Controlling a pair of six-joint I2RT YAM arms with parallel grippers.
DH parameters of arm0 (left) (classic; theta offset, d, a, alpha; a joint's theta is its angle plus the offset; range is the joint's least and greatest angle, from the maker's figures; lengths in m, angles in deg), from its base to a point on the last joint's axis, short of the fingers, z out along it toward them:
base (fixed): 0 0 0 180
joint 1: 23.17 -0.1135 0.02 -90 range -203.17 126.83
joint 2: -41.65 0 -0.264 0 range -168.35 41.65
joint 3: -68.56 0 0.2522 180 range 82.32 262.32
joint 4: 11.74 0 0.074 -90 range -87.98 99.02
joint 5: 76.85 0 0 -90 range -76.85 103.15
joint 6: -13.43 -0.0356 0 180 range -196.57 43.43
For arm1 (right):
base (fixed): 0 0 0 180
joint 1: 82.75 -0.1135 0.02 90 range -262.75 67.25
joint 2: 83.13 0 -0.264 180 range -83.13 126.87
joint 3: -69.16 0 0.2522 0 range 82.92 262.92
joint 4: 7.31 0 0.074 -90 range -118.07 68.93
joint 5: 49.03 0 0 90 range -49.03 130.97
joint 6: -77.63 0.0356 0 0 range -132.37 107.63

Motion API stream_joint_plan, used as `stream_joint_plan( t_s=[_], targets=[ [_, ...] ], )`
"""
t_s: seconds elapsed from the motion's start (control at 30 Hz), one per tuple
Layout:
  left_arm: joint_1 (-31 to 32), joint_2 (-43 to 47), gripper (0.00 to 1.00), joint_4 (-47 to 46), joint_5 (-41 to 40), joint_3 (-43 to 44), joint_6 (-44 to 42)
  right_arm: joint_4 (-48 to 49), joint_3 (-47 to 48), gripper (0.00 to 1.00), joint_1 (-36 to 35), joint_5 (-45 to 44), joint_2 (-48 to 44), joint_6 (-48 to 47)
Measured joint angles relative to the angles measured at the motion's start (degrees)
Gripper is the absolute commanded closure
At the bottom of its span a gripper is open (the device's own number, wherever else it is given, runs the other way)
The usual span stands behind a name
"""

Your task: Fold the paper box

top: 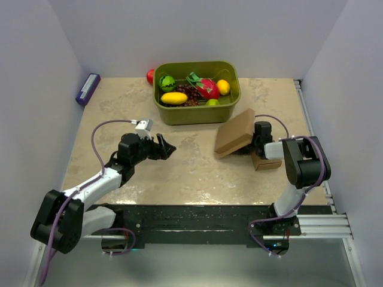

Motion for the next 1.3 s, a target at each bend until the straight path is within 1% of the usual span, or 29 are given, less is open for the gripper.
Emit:
stream_joint_plan(
  t_s=[0.27,0.4,0.47,0.53,0.57,0.63,0.67,0.77,0.8,0.87,0.93,1.13,1.3],
  targets=[
    [0.3,-7.3,0.18,-6.1,4.0,1.0,2.8,-0.1,-0.1,1.0,0.0,0.2,0.0,-0.2],
    [2.9,-10.3,0.18,-7.1,4.0,4.0,2.4,-0.3,-0.1,1.0,0.0,0.0,-0.2,-0.6],
    [4.3,-11.6,0.18,-8.0,4.1,5.7,2.2,-0.5,-0.1,0.89,0.0,0.0,-0.3,-0.9],
    [5.6,-13.4,0.18,-9.1,4.4,7.6,2.1,-1.6,-0.1,0.83,0.0,-0.3,-1.1,-1.3],
    [5.9,-14.3,0.18,-9.6,4.5,8.2,2.0,-2.1,-0.2,0.78,0.0,-0.6,-1.6,-1.6],
    [6.6,-15.7,0.18,-10.6,4.6,9.1,1.6,-3.3,-0.5,0.73,0.0,-1.3,-3.0,-2.3],
    [6.9,-16.7,0.18,-11.2,4.7,9.6,1.2,-3.8,-0.7,0.66,0.0,-1.5,-3.7,-2.5],
    [7.9,-20.3,0.19,-12.4,4.9,11.9,-0.4,-3.6,-1.9,0.55,0.0,-1.0,-5.0,-2.4],
    [8.3,-21.9,0.19,-12.5,4.9,13.0,-1.0,-3.4,-2.3,0.46,0.0,-0.8,-5.5,-2.2],
    [8.8,-24.7,0.19,-12.5,5.0,14.9,-2.2,-2.8,-2.9,0.39,0.0,0.1,-6.3,-1.6],
    [9.1,-25.7,0.19,-12.5,4.8,15.3,-2.9,-1.9,-3.1,0.34,-0.1,0.6,-6.8,-1.2],
    [8.5,-25.5,0.18,-11.4,1.7,15.3,-4.0,1.4,-4.3,0.3,-0.1,1.8,-6.9,1.1],
    [4.0,-25.2,0.18,-10.8,0.2,14.5,-3.5,2.8,-4.7,0.29,-0.6,1.7,-6.9,2.6]
  ],
)
